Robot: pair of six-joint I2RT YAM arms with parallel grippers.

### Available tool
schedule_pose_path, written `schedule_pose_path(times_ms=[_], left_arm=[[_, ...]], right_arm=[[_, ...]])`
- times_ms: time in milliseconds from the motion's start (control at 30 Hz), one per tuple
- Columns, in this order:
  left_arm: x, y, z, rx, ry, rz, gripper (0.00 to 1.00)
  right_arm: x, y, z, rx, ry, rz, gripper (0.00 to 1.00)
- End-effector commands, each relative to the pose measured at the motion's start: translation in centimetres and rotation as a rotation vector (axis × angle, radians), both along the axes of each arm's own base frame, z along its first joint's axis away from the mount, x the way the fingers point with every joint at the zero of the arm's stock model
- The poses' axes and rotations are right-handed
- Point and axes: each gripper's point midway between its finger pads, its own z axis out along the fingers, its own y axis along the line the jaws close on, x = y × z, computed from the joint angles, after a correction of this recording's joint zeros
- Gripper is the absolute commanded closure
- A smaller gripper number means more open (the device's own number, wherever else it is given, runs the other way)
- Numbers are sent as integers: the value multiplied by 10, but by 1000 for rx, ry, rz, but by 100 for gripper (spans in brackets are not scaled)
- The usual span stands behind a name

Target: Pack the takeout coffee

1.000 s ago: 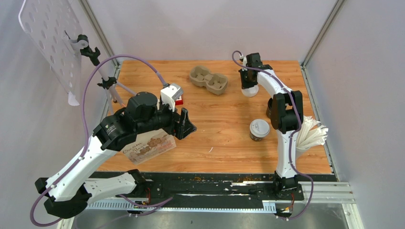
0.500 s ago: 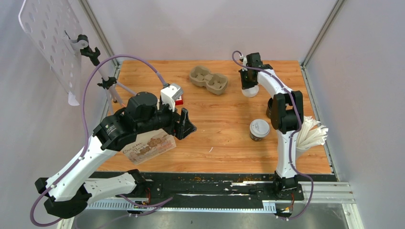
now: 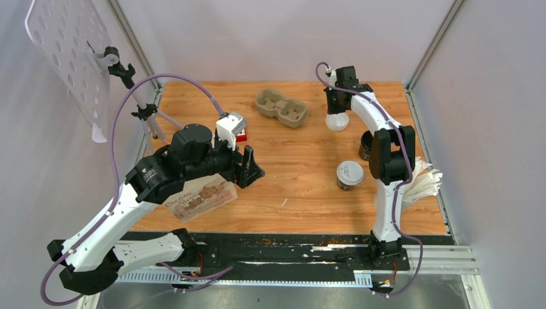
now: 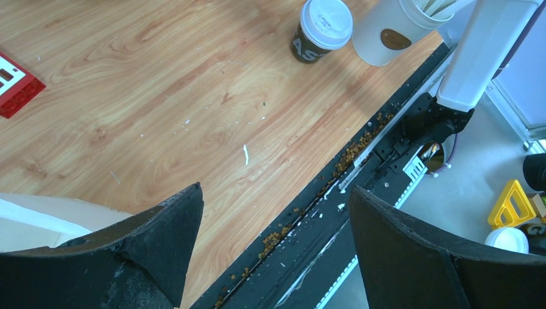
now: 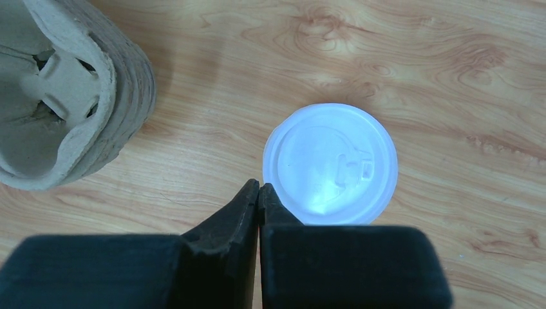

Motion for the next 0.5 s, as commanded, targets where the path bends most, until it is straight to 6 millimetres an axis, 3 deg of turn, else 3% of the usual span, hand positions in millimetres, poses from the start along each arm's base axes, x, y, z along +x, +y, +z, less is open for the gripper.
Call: schedule_pose_path(times_ms=[0, 100, 467], left_arm=[[2, -2, 8, -17, -33, -7, 10], [3, -3, 7, -13, -31, -8, 10], [5, -5, 5, -1, -30, -11, 10]], right_arm=[[8, 4, 20, 21, -76, 31, 88], [7, 3, 5, 2, -42, 42, 79], [13, 5, -15, -9, -20, 45, 77]])
